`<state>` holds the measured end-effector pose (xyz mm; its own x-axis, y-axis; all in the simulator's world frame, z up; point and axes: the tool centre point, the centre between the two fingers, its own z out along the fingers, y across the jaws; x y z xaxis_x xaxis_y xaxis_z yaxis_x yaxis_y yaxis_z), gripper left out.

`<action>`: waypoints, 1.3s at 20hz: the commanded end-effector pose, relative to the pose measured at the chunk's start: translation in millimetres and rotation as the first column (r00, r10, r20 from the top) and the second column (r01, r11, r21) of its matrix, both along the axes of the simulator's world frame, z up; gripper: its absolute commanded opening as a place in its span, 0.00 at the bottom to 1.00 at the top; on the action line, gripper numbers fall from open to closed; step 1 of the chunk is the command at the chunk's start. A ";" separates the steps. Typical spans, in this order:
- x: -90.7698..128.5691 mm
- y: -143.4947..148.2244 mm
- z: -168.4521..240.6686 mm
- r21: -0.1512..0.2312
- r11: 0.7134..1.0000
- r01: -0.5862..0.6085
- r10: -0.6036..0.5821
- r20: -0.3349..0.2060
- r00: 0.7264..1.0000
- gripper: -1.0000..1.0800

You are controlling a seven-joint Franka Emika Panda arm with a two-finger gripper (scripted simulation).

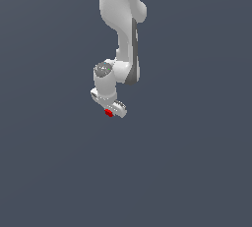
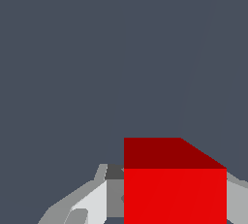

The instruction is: Pick up the red cube and move it to a goal position.

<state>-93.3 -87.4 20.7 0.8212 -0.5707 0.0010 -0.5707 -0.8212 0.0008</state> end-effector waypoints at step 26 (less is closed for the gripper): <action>38.0 15.2 149.9 -0.001 1.000 0.002 -0.002 -0.001 1.000 0.00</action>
<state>-58.9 -73.7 154.6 0.8203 -0.5719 0.0010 -0.5719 -0.8203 0.0019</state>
